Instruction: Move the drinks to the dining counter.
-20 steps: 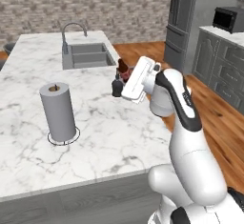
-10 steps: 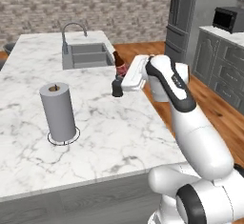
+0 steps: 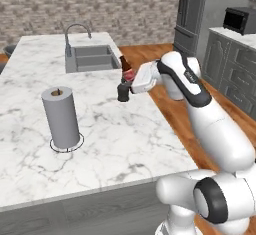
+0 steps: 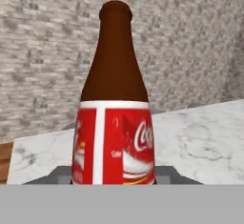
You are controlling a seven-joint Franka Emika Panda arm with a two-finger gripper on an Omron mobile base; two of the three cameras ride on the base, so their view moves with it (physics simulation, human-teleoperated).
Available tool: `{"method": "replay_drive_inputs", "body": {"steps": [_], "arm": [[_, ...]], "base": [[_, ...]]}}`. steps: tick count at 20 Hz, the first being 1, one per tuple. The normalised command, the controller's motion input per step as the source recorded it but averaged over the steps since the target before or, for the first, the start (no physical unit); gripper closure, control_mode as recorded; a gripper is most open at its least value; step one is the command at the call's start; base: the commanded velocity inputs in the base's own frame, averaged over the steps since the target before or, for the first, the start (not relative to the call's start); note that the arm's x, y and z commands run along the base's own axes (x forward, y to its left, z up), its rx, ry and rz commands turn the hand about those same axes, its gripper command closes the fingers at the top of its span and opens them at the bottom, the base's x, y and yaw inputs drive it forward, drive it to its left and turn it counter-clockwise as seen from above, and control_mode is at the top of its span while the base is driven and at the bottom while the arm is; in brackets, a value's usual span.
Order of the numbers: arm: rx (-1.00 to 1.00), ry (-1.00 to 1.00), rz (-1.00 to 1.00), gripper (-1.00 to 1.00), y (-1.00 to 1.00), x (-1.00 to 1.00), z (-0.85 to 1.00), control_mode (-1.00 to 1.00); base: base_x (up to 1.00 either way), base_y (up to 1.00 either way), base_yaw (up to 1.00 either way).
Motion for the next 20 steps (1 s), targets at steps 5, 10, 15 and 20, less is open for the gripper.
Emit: {"method": "replay_drive_inputs", "body": {"steps": [5, 10, 15, 20], "arm": [[0.21, 0.02, 0.14, 1.0, -0.4, 0.0, -0.15, -1.0], [0.2, -0.06, 0.09, 1.0, -0.4, 0.0, -0.12, -1.0], [0.02, -0.08, 0.05, 1.0, -0.22, 0.01, -0.12, -1.0], [0.0, 0.08, 0.03, 1.0, -0.14, 0.03, -0.14, -1.0]], "base": [[0.0, 0.0, 0.0], [0.0, 0.0, 0.0], [0.0, 0.0, 0.0], [0.0, 0.0, 0.0]]}}
